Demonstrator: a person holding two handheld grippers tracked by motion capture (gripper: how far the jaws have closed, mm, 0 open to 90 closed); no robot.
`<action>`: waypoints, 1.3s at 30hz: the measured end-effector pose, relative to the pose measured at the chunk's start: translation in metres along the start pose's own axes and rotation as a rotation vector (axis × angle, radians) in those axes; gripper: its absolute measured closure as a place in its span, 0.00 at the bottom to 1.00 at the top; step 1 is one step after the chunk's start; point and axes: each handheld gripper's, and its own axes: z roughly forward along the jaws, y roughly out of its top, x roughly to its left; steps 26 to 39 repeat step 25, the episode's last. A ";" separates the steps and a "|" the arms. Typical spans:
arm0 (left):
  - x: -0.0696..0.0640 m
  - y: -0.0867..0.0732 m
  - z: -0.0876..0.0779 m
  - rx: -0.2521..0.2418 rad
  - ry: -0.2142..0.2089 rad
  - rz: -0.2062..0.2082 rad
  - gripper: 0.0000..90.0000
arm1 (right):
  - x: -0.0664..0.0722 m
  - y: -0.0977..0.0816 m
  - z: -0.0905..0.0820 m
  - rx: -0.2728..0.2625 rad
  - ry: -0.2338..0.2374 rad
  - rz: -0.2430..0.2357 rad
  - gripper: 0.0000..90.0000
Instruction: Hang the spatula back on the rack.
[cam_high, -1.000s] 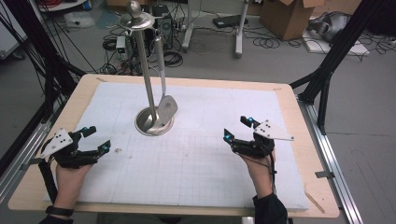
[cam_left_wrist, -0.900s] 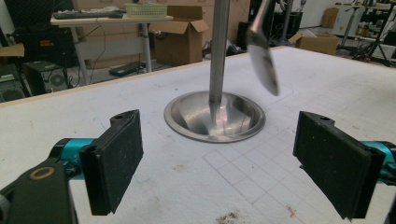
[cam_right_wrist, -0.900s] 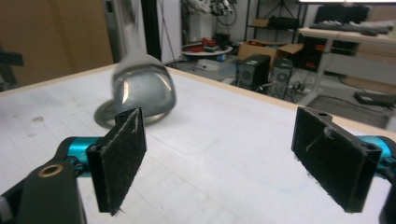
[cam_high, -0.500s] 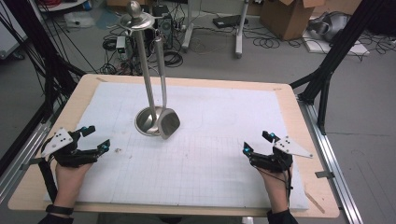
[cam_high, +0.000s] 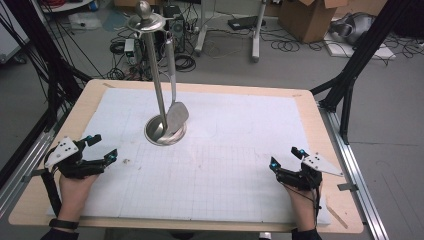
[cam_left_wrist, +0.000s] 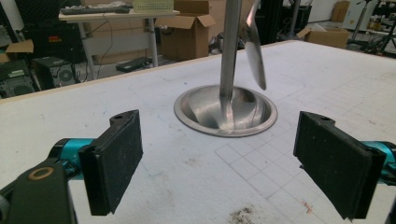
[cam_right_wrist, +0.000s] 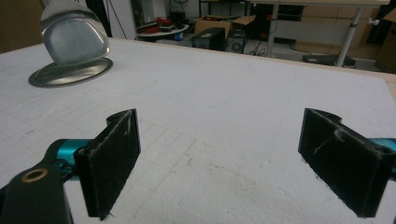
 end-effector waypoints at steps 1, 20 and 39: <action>0.000 0.000 0.000 -0.002 -0.001 -0.002 0.18 | 0.000 0.000 0.000 -0.005 -0.002 -0.003 0.13; 0.000 0.000 0.000 0.012 0.010 -0.012 0.18 | -0.001 -0.002 0.000 0.005 -0.010 0.003 0.13; 0.001 0.000 0.000 0.012 0.010 -0.013 0.18 | -0.001 -0.002 0.001 0.006 -0.011 0.004 0.13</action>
